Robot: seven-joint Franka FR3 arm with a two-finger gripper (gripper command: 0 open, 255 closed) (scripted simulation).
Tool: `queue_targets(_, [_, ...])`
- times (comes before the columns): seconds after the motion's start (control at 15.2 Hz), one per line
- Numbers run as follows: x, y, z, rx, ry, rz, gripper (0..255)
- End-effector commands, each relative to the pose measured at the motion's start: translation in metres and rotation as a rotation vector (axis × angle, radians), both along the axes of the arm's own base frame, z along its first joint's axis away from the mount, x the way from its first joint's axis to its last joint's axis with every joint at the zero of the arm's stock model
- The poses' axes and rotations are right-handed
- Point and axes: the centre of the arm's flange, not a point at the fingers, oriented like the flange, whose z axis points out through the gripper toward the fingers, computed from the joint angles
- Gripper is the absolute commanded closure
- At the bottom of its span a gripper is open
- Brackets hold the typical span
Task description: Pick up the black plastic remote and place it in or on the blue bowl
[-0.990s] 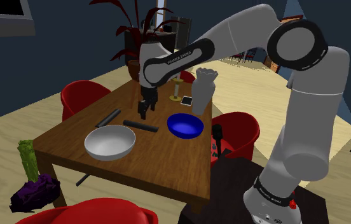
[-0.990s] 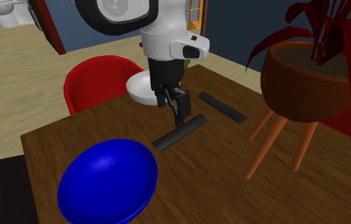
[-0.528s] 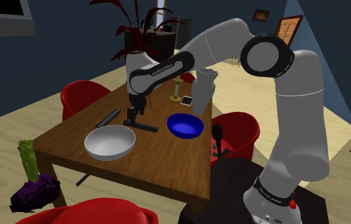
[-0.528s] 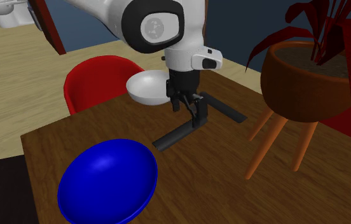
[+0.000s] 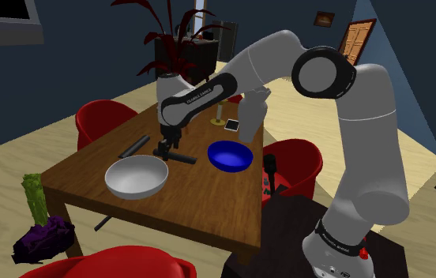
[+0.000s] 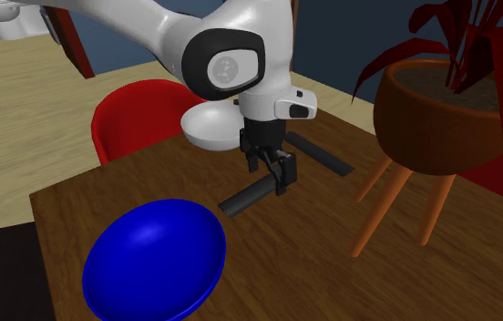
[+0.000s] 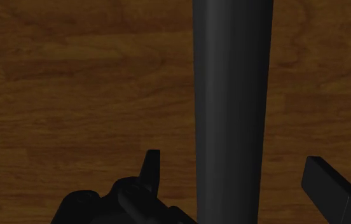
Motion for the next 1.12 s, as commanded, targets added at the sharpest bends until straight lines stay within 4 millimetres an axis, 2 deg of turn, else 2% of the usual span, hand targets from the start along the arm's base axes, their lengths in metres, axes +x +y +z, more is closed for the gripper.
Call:
queue_targets(0.0, [0.0,0.0,-0.001,0.0,0.0,0.0,0])
queue_targets(0.26, [0.0,0.0,-0.001,0.0,0.0,0.0,0])
queue_targets(0.33, [0.0,0.0,-0.001,0.0,0.0,0.0,255])
queue_targets(0.92, [0.0,0.0,-0.001,0.0,0.0,0.0,255])
queue_targets(1.06, [0.0,0.0,0.01,0.0,0.0,0.0,255])
